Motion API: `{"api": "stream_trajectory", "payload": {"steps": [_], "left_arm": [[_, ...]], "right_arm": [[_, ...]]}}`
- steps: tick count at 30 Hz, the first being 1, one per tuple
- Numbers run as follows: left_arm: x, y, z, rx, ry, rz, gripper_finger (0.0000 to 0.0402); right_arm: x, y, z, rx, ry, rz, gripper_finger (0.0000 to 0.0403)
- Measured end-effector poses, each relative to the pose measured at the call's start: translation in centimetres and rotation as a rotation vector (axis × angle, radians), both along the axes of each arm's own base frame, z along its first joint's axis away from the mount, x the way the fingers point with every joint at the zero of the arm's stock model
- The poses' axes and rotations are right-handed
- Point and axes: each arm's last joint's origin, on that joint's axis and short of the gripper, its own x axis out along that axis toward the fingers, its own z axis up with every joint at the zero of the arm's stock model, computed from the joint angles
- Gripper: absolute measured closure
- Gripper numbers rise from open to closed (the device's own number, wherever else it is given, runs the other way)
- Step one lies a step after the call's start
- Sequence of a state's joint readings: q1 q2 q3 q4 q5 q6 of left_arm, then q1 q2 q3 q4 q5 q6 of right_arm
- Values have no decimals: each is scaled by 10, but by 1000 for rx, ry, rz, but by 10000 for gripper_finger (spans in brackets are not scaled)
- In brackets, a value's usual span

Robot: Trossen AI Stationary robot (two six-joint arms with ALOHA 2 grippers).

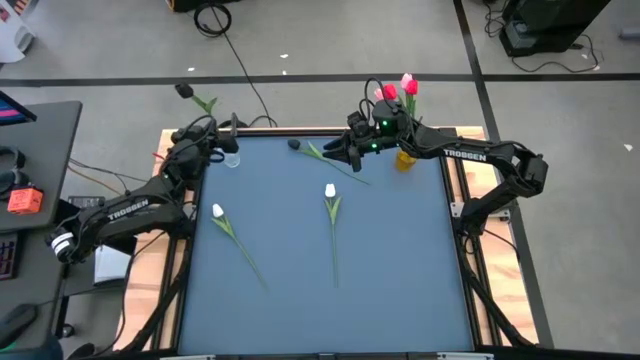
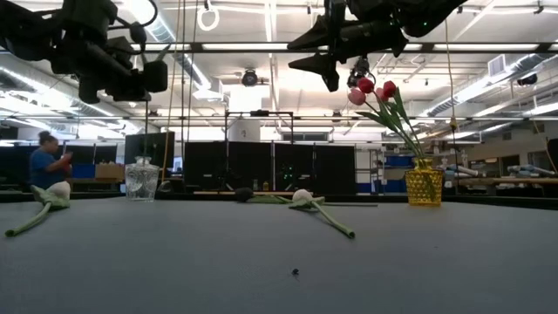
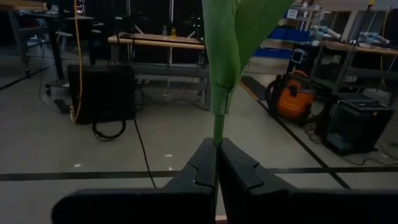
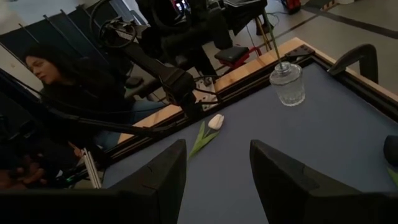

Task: Sort flowers into vase by color
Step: Put the bottom black flower into the transparent vase, then put the black flower into the transparent vase

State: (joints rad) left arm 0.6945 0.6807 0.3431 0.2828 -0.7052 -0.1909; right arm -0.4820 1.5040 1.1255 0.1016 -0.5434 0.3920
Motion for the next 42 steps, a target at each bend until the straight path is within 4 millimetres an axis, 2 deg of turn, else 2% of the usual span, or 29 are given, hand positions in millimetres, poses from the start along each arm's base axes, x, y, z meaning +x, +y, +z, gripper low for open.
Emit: {"api": "stream_trajectory", "payload": {"steps": [7, 10, 16, 20, 23, 28, 33, 42], "left_arm": [[-2, 2, -4, -37, 4, 20, 388], [-3, 2, -9, -82, -27, 31, 372], [-3, 1, -17, -149, -8, 7, 287], [-1, -1, -20, -204, -41, -98, 221], [0, -3, -20, -316, -64, -160, 183], [-5, -9, -2, -475, 41, -163, 162], [-12, -15, 29, -512, 108, -160, 162], [-29, -31, 95, -519, 80, -198, 162]], "right_arm": [[0, 0, -1, 19, 11, -4, 218], [-1, 0, -5, 45, 50, -16, 217], [-2, 7, -17, 77, 185, -74, 217], [-1, 17, -24, 50, 276, -118, 219], [2, 28, -26, 23, 309, -127, 223], [9, 49, -28, -22, 338, -134, 232], [12, 67, -30, -53, 383, -150, 234], [18, 87, -5, -152, 473, -213, 234]]}}
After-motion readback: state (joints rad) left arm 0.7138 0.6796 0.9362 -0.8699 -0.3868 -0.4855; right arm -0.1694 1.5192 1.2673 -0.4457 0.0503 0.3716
